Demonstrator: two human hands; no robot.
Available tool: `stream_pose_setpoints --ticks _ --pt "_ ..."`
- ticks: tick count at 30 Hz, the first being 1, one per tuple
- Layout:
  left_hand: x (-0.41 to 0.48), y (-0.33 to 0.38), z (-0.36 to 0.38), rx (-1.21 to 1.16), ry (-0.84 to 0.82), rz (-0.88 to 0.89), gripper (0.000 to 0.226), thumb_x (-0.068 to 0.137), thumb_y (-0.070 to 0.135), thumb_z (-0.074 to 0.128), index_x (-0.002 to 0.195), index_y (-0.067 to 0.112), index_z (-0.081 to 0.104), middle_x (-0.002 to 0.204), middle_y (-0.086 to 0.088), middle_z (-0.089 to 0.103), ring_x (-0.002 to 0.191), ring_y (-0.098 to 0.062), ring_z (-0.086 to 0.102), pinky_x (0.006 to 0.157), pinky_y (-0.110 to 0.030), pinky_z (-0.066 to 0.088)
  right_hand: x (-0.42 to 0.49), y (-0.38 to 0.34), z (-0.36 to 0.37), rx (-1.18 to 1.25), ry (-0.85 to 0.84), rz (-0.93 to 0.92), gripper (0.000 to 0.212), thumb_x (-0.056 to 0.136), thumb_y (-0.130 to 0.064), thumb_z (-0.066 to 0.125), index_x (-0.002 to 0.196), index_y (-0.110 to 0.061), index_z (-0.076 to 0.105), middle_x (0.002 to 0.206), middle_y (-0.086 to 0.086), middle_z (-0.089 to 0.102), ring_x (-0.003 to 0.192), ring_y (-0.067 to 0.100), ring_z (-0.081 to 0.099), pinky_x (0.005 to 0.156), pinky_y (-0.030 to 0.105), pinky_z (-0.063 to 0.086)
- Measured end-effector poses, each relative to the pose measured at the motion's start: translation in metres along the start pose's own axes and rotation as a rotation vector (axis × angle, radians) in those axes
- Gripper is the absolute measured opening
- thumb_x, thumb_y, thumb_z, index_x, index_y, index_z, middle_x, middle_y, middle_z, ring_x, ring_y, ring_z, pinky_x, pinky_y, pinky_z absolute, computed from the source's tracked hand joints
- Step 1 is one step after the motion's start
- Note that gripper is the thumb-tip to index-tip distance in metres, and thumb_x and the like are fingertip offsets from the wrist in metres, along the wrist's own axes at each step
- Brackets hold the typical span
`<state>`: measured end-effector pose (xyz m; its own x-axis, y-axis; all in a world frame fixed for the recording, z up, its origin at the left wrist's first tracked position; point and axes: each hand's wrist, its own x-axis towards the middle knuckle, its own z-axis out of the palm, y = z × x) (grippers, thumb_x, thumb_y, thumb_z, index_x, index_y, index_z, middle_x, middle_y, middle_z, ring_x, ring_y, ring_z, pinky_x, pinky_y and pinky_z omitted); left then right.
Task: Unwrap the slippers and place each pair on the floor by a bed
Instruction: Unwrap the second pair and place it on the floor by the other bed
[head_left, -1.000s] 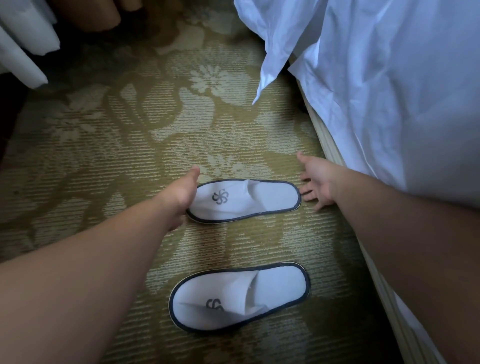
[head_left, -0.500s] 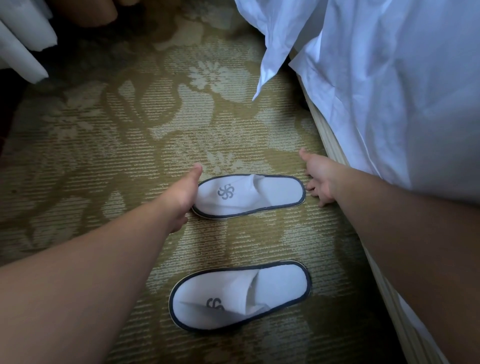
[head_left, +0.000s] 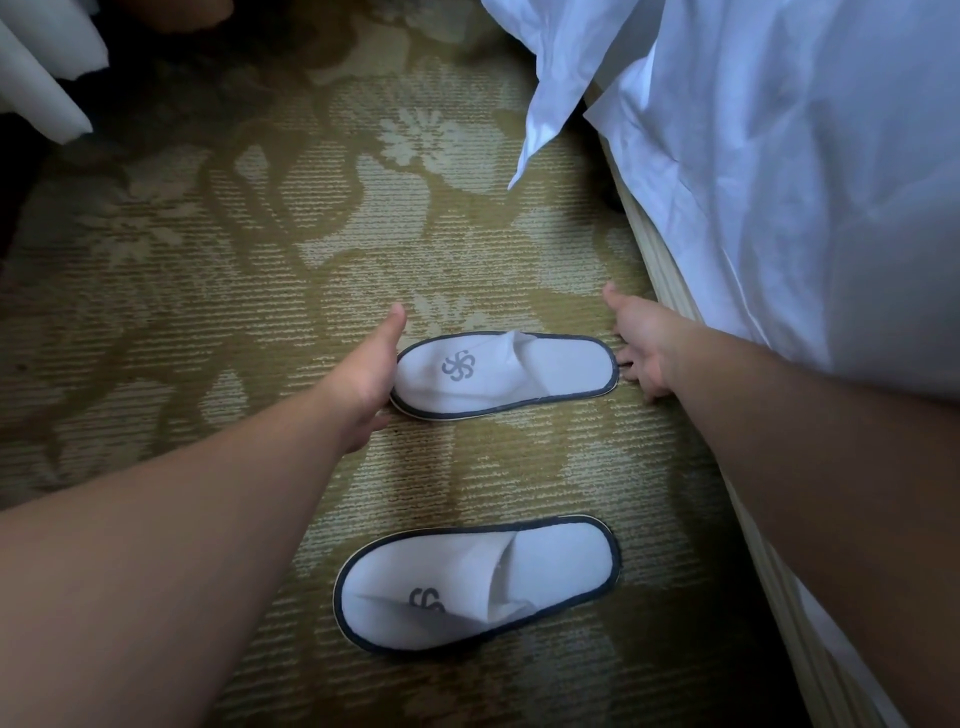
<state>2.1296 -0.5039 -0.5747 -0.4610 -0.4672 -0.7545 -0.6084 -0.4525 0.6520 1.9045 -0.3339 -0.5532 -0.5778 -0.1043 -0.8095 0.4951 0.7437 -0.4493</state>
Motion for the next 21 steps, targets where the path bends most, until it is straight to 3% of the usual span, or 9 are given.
stream_pose_setpoints --ticks 6,12,15,21 --pt "-0.006 0.001 0.0 0.0 0.003 0.008 0.097 0.063 0.091 0.039 0.147 0.044 0.029 0.151 -0.001 0.04 0.134 -0.023 0.041 0.112 -0.05 0.028 0.0 0.003 0.0 -0.008 0.014 -0.007 0.089 0.084 -0.078 0.037 0.153 -0.023 0.027 0.155 0.013 0.033 0.141 0.034 0.032 0.116 0.06 0.012" --pt "-0.017 0.005 0.001 0.023 0.019 0.002 0.092 0.072 0.089 0.035 0.15 0.041 0.023 0.158 0.0 0.026 0.142 -0.023 0.03 0.113 -0.05 0.023 -0.008 0.013 -0.003 -0.051 0.021 0.0 0.091 0.085 -0.078 0.036 0.155 -0.021 0.02 0.162 0.013 0.018 0.147 0.034 0.019 0.118 0.055 0.013" --pt "-0.022 0.003 -0.002 0.058 0.043 -0.011 0.088 0.079 0.084 0.031 0.152 0.035 0.02 0.16 -0.001 0.022 0.143 -0.024 0.027 0.114 -0.05 0.023 -0.014 0.02 -0.006 -0.056 0.011 -0.004 0.086 0.09 -0.072 0.035 0.155 -0.018 0.019 0.161 0.014 0.02 0.146 0.034 0.023 0.116 0.054 0.016" --pt "-0.036 -0.012 -0.019 0.287 0.071 -0.113 0.085 0.085 0.079 0.031 0.151 0.025 0.028 0.156 -0.008 0.032 0.138 -0.031 0.035 0.109 -0.05 0.033 -0.037 0.04 -0.011 -0.138 -0.113 0.182 0.095 0.084 -0.079 0.034 0.155 -0.019 0.017 0.157 0.023 0.025 0.144 0.042 0.022 0.113 0.065 0.015"
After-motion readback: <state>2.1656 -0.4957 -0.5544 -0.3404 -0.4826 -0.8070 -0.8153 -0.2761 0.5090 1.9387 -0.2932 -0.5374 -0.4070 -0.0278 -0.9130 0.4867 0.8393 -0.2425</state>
